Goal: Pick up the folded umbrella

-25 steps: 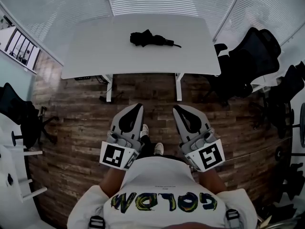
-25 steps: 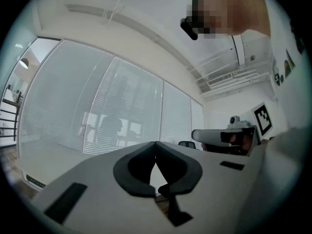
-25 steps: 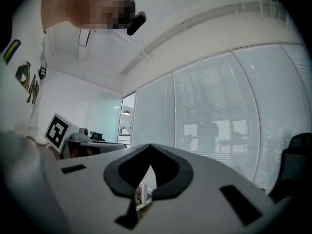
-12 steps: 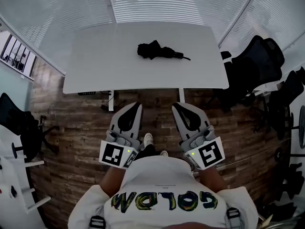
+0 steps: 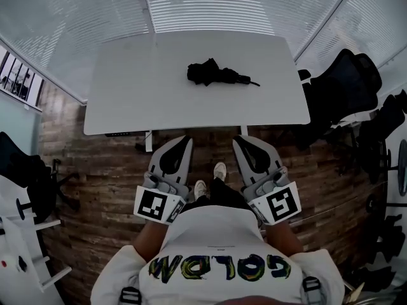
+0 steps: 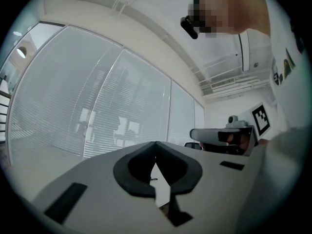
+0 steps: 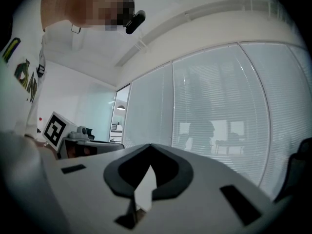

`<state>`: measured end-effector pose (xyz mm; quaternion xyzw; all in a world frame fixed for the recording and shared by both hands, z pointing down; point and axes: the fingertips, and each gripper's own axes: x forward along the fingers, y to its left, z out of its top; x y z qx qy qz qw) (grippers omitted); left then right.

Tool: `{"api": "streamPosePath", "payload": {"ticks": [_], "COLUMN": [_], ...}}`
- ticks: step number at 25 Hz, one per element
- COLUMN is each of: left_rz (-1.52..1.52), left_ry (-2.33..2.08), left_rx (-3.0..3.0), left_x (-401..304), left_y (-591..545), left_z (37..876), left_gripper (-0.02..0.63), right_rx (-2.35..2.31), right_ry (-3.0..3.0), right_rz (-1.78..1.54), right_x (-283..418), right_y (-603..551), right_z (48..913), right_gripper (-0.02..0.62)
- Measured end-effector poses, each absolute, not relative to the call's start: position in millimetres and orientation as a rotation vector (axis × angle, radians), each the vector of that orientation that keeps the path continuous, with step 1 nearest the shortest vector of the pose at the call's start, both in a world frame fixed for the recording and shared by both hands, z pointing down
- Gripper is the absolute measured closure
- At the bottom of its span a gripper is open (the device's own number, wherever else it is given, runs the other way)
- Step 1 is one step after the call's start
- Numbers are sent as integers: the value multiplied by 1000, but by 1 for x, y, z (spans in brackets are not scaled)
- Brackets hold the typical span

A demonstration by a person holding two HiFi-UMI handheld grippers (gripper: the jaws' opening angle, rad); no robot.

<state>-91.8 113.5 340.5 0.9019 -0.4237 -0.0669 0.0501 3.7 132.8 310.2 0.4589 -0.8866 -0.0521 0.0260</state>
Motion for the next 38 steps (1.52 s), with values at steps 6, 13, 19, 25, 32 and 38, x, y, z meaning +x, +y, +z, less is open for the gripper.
{"api": "streamPosePath", "payload": {"ticks": [6,13,19,25,32,38], "left_rz": [-188,-196,-187,-184,-176,-166], "left_ry": [-1309,-1326,-1315,-1325,-1358,-1390], "left_rx": [2750,2756,2768,2769,2749,2710], "left_x": [-88,-63,-24,7,32,38], "left_y": [83,18,-45,-99,-151,-185], "left_z": [343,338,336,332,335,345], "left_gripper": [597,597,597,597,597,597], "right_rx": [1412,1396,1393,1377,1355,1307], "right_ry": [-2747,-2764,-2775,-2786,-2804,-2804], "right_rz": [-190,-200,-200,-196,-180,-147], "right_x": [7,31,68,99,127,134], "right_y": [99,35,-28,-81,-133,-168], "right_z": [309,305,304,303,304,317], "right_gripper": [584,584,584,584,584,584]}}
